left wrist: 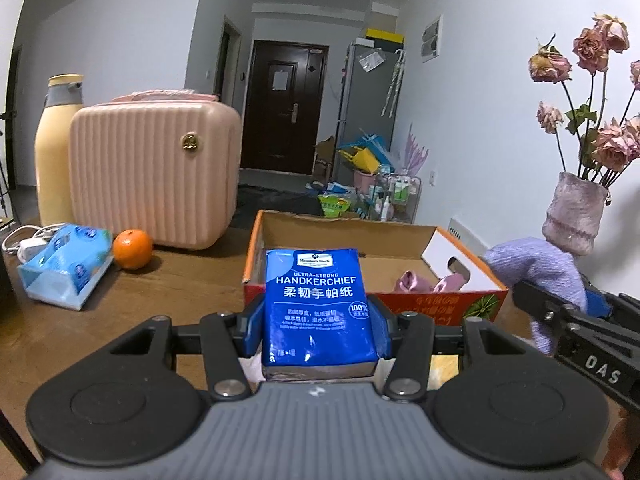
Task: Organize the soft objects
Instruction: 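Carry the pouch and handkerchief pack in both tools over the cardboard box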
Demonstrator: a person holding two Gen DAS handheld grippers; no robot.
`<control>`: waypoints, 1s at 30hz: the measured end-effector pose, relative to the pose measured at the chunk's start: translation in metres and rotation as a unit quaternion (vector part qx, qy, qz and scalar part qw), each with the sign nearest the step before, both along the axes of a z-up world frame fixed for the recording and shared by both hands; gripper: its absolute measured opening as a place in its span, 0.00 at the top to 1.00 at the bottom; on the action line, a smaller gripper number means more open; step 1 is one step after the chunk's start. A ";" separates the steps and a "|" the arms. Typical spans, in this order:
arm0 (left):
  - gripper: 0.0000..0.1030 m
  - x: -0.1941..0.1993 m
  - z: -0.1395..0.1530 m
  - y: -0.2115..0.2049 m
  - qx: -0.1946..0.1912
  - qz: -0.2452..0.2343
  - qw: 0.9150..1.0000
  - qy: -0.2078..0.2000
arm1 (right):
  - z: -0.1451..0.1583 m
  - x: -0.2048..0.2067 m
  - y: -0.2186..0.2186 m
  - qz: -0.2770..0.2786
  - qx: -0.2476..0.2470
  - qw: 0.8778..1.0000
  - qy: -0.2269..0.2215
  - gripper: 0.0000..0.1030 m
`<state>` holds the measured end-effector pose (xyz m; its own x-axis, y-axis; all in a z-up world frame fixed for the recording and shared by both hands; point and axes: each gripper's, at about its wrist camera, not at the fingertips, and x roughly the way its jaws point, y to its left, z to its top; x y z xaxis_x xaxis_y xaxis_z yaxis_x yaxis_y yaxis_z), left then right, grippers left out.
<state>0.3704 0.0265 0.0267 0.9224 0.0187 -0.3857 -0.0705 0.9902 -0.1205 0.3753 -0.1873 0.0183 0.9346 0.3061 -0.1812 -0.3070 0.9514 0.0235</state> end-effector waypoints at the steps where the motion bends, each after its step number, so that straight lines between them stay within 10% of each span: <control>1: 0.49 0.003 0.001 -0.002 0.000 -0.002 1.000 -0.003 | 0.000 0.003 0.000 0.000 0.000 1.000 0.000 0.55; 30: 0.49 0.093 0.011 -0.026 -0.014 -0.015 0.999 -0.027 | 0.010 0.090 0.013 -0.005 -0.012 1.000 -0.014 0.55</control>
<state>0.4635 0.0000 0.0374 0.9418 -0.0187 -0.3358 -0.0344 0.9879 -0.1514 0.4655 -0.1745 0.0287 0.9420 0.2935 -0.1626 -0.2986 0.9543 -0.0077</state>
